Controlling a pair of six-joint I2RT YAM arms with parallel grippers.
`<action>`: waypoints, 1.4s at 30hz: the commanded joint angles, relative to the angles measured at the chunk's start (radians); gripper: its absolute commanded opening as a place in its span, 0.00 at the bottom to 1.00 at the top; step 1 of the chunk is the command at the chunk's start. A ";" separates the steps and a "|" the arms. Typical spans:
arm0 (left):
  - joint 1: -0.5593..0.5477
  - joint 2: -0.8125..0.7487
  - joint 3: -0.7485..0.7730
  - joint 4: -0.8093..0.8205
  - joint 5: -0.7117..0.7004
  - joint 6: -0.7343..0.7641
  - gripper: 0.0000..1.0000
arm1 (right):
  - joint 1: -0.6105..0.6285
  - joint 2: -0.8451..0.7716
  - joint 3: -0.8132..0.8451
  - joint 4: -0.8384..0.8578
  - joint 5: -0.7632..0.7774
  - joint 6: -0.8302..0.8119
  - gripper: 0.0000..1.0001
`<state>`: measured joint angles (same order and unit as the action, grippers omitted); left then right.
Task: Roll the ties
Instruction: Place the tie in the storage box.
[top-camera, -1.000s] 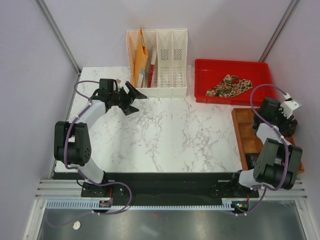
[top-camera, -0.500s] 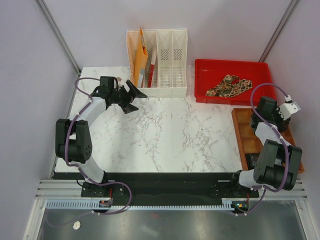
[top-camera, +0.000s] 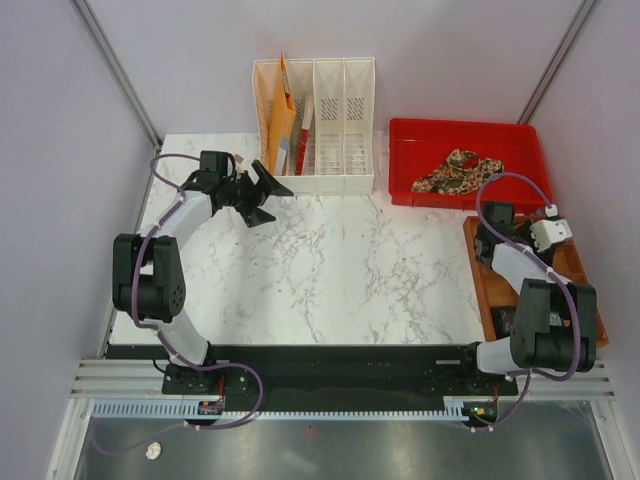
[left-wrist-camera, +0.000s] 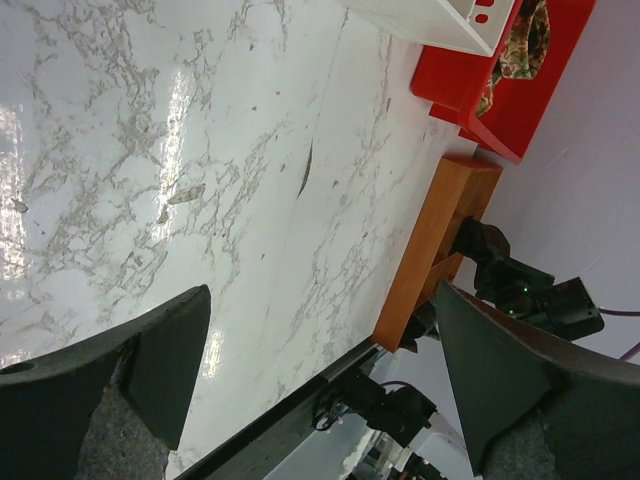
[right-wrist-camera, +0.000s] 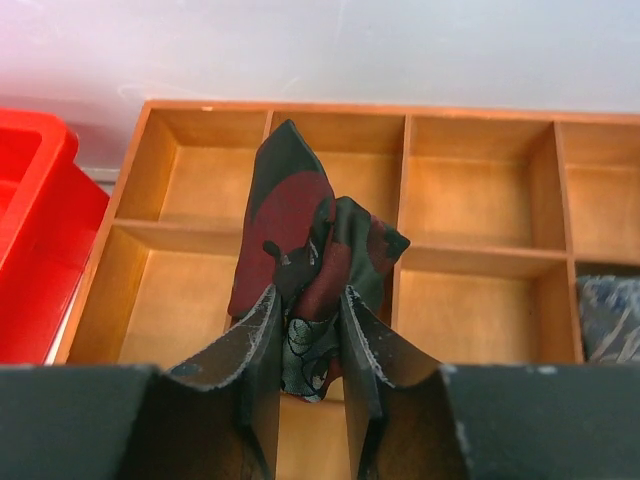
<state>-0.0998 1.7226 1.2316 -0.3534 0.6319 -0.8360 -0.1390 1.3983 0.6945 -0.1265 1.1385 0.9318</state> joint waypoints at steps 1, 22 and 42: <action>0.008 0.008 0.039 -0.012 0.012 0.040 1.00 | 0.029 0.033 0.060 -0.114 0.053 0.165 0.00; 0.008 0.019 0.048 -0.021 -0.003 0.046 1.00 | 0.085 0.007 0.057 -0.340 0.024 0.320 0.00; 0.011 0.032 0.049 -0.027 -0.005 0.048 1.00 | -0.022 0.099 0.034 -0.252 -0.002 0.188 0.07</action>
<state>-0.0956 1.7443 1.2449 -0.3695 0.6296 -0.8238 -0.1261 1.4773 0.7563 -0.3557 1.1221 1.1526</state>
